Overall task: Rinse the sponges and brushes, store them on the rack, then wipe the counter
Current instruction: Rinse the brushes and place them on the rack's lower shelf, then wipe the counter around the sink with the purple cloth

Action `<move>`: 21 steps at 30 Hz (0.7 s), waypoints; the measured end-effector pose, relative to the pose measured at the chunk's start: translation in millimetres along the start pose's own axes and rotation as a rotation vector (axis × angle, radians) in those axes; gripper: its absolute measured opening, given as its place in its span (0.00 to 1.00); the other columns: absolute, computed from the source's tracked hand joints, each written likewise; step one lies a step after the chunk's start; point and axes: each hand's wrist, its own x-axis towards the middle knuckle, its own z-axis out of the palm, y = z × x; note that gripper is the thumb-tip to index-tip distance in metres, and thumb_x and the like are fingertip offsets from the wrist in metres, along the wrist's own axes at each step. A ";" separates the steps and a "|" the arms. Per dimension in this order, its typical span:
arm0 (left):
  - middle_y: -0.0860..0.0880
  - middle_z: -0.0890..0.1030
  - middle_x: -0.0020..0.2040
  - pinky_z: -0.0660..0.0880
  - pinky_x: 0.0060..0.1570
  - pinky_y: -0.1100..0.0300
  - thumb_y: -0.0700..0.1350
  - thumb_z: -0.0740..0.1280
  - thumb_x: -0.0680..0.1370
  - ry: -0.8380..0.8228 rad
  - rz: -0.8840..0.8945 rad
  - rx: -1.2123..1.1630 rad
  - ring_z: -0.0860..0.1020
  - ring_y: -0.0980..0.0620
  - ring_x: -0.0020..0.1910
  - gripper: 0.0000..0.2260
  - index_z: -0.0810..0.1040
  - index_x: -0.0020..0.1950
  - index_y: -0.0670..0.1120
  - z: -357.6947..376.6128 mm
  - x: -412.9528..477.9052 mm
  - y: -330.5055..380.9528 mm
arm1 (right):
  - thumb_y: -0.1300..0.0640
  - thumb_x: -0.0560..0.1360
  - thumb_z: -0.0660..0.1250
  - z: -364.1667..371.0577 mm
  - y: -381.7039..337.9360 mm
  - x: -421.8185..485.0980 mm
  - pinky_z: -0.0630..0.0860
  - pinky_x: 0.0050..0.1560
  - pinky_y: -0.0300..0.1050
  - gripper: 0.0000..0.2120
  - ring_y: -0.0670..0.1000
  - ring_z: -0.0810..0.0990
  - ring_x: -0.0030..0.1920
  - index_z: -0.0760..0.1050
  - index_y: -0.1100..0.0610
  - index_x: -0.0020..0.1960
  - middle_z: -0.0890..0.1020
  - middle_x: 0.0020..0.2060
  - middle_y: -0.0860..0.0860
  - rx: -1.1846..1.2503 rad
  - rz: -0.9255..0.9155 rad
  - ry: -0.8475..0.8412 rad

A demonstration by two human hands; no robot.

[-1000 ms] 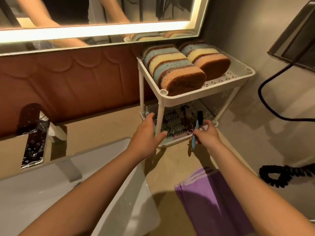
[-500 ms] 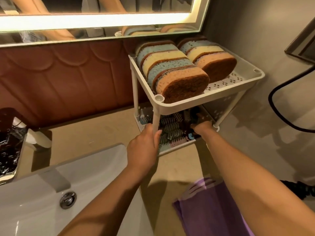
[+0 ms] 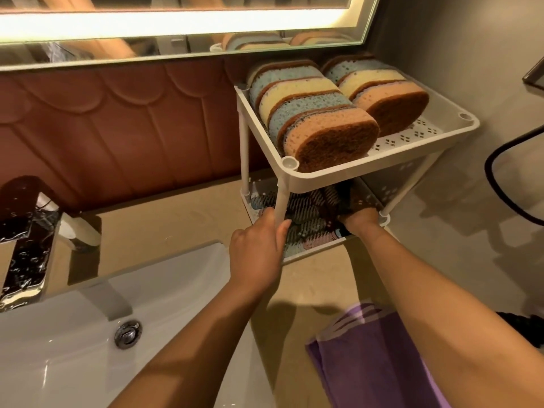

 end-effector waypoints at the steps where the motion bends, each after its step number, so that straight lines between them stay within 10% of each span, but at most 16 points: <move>1: 0.48 0.80 0.49 0.70 0.41 0.56 0.55 0.51 0.81 -0.006 -0.010 -0.014 0.78 0.46 0.41 0.15 0.70 0.60 0.48 -0.5 -0.1 0.3 | 0.58 0.74 0.68 -1.3 1.6 -3.7 0.71 0.59 0.48 0.21 0.61 0.73 0.62 0.72 0.64 0.64 0.76 0.62 0.63 -0.051 -0.069 0.021; 6: 0.47 0.77 0.56 0.76 0.50 0.47 0.54 0.55 0.81 -0.244 -0.078 -0.227 0.77 0.48 0.50 0.14 0.67 0.61 0.48 -7.7 6.6 -4.7 | 0.59 0.75 0.66 -10.8 20.7 -55.4 0.68 0.66 0.50 0.22 0.60 0.69 0.65 0.69 0.58 0.68 0.69 0.64 0.60 -0.025 -0.354 0.021; 10: 0.43 0.69 0.67 0.71 0.63 0.49 0.52 0.59 0.80 -0.400 -0.240 -0.421 0.72 0.45 0.63 0.22 0.60 0.71 0.45 -18.6 -8.1 -9.5 | 0.63 0.75 0.65 -20.4 48.1 -110.4 0.70 0.51 0.40 0.14 0.54 0.77 0.49 0.76 0.58 0.59 0.79 0.50 0.57 0.081 -0.443 -0.069; 17: 0.44 0.78 0.56 0.71 0.55 0.54 0.50 0.59 0.80 -0.679 -0.241 -0.363 0.75 0.47 0.54 0.13 0.73 0.59 0.43 -35.1 -64.2 -16.6 | 0.69 0.73 0.65 -28.9 105.5 -183.5 0.70 0.45 0.22 0.11 0.39 0.79 0.44 0.78 0.60 0.53 0.80 0.47 0.53 0.124 -0.470 -0.217; 21: 0.46 0.78 0.52 0.71 0.52 0.57 0.49 0.60 0.80 -0.765 -0.155 -0.300 0.75 0.49 0.50 0.10 0.75 0.55 0.44 -36.1 -97.4 -14.9 | 0.64 0.72 0.67 -25.7 139.6 -206.4 0.71 0.62 0.47 0.10 0.52 0.78 0.55 0.79 0.55 0.52 0.81 0.50 0.51 -0.026 -0.538 -0.183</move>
